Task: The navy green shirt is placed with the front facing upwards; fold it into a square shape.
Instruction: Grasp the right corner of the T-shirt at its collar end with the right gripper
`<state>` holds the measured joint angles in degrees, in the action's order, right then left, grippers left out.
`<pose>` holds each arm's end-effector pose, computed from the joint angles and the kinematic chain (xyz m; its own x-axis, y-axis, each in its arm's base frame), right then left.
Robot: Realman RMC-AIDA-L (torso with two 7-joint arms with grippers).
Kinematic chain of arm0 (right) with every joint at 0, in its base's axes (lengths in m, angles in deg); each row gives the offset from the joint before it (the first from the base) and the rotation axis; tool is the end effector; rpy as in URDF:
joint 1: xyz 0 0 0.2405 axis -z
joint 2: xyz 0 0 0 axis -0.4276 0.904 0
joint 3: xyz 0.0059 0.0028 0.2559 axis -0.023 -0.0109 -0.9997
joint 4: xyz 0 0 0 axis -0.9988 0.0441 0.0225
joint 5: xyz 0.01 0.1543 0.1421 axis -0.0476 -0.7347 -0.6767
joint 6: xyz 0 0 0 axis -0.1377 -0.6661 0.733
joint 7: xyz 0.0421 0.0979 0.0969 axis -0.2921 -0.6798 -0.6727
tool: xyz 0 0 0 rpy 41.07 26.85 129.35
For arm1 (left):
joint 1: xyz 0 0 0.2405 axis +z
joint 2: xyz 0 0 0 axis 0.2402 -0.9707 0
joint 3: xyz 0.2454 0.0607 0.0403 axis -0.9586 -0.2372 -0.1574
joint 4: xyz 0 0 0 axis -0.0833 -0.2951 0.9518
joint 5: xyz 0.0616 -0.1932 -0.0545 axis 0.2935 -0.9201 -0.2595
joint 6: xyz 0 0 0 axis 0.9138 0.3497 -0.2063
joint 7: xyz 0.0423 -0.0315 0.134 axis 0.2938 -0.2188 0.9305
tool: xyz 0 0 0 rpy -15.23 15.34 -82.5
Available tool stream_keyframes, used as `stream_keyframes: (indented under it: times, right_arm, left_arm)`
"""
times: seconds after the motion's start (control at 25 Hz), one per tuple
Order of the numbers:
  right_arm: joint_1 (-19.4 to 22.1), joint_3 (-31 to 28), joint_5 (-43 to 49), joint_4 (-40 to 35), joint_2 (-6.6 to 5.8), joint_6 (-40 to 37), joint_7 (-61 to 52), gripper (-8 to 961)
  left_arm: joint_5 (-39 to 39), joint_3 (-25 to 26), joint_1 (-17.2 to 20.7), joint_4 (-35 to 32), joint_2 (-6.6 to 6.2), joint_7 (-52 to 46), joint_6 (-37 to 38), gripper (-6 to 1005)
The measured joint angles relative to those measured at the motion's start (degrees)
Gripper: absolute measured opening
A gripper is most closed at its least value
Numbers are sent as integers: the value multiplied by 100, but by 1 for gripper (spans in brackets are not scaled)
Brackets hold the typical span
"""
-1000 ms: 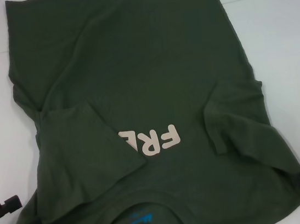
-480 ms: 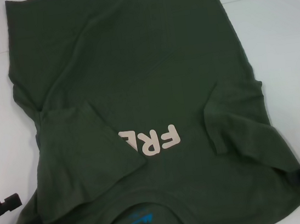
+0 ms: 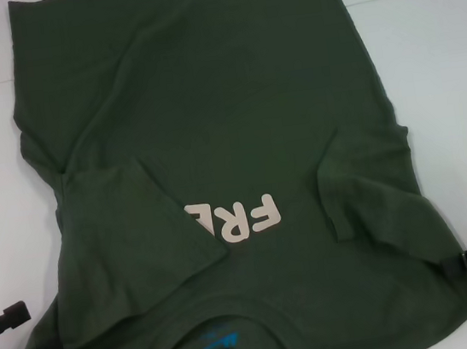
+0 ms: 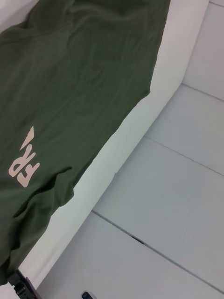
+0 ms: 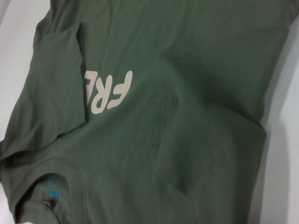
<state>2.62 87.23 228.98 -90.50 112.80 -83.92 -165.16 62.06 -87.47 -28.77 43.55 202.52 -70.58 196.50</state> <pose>0.3667 0.2522 0.0524 0.2216 -0.9513 -0.2143 -0.9750 -0.2196 -0.0332 -0.3419 0.2083 0.0387 0.5781 0.5435 0.6086 0.7186 -0.6925 -0.0642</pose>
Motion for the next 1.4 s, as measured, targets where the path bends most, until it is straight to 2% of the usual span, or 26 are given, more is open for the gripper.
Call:
stream_keyframes:
  times: [0.88,1.12,1.32,1.4]
  right_arm:
    - [-270,-59,45,360,-30,362,-78,592]
    - [-274,5,59,382,-35,491,-128,445]
    - [-331,35,61,454,-37,484,-161,246]
    - [-358,81,61,456,-36,481,-184,232]
  left_arm:
    - [0,62,-26,18,-24,-3,-7,882]
    - [0,62,-46,18,-33,-20,-16,874]
    - [0,62,-75,17,-37,-33,-72,873]
    - [0,62,-77,17,-42,-34,-80,874]
